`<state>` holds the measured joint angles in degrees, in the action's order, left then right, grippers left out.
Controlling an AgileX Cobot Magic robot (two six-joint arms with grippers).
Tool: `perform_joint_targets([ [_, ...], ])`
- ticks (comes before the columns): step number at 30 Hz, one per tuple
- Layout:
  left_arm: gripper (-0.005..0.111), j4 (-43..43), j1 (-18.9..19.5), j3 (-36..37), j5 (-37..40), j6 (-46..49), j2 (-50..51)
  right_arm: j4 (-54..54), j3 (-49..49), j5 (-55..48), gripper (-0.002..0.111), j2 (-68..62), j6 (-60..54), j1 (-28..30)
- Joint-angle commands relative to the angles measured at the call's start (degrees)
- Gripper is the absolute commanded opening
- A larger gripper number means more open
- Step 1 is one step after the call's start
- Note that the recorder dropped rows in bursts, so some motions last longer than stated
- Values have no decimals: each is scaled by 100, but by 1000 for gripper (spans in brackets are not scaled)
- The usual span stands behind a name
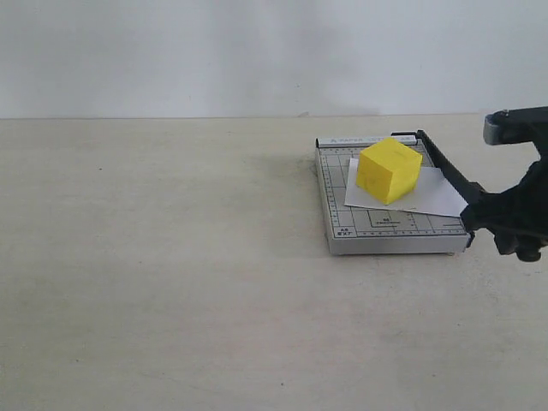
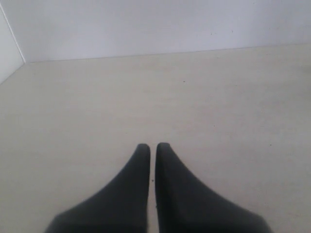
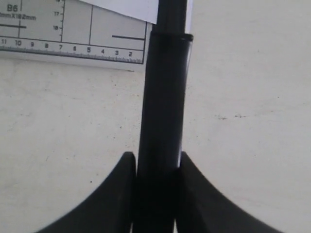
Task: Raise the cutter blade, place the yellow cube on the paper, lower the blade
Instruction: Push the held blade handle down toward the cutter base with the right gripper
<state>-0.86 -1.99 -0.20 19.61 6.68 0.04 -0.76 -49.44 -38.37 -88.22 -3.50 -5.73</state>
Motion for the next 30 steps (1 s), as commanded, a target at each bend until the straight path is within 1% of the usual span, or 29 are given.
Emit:
perform_joint_targets([
  [1,5,8,20,20,-17,-49,-4,12,512,68,4,-36,-150,1],
  [5,5,8,20,20,-17,-49,-4,12,665,241,4,-36,-150,1],
  [30,5,8,20,20,-17,-49,-4,12,676,671,4,-36,-203,1],
])
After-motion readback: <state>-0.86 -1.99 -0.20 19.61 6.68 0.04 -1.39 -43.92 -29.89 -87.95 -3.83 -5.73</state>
